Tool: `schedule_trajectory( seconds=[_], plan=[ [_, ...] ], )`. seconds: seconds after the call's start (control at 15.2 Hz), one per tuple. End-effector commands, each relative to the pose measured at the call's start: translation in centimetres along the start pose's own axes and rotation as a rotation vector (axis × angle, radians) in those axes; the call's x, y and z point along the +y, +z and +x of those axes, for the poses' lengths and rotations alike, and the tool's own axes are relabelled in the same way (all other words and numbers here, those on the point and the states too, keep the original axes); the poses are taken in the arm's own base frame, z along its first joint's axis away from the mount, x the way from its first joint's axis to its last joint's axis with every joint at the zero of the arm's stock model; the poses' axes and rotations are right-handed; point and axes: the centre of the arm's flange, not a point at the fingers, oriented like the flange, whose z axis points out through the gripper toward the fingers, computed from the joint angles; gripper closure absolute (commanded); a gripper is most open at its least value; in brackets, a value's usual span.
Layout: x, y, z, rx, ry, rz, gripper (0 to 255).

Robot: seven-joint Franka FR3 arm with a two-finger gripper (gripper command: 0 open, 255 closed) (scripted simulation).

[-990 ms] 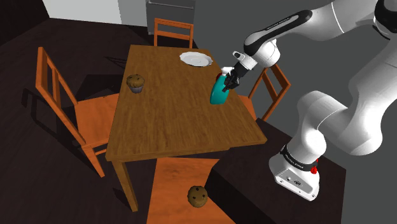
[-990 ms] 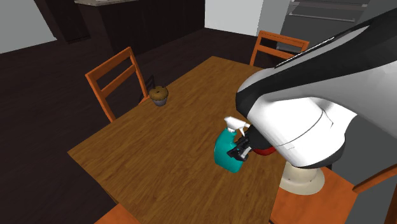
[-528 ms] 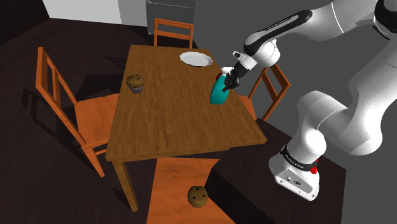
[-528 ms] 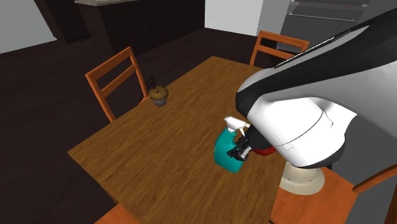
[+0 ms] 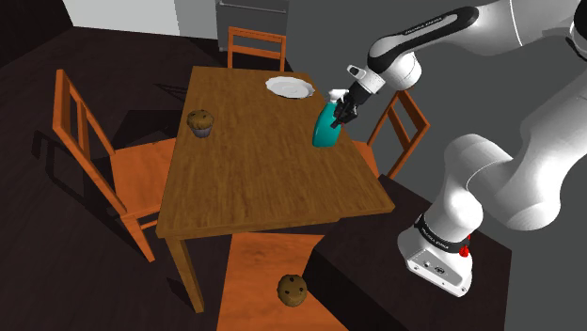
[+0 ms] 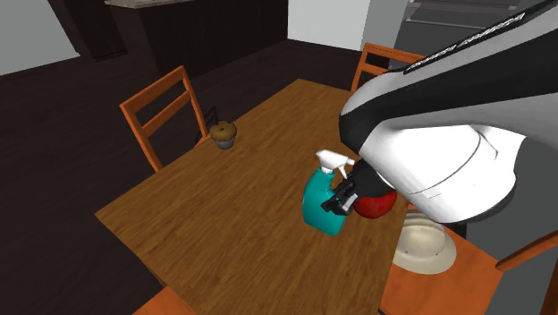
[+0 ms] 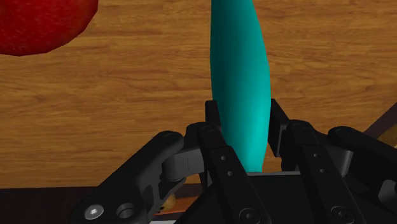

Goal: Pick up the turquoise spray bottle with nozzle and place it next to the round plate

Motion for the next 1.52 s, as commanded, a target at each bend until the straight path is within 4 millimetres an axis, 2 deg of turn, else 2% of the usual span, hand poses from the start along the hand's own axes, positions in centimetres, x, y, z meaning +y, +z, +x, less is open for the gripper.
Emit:
schedule_trajectory(
  seconds=[0.0, 1.45],
  plan=[
    [-0.1, -0.9, 0.6, -0.001, 0.0, 0.0, 255],
    [-0.2, -11.0, 6.3, -0.001, 0.0, 0.0, 255]
  ],
)
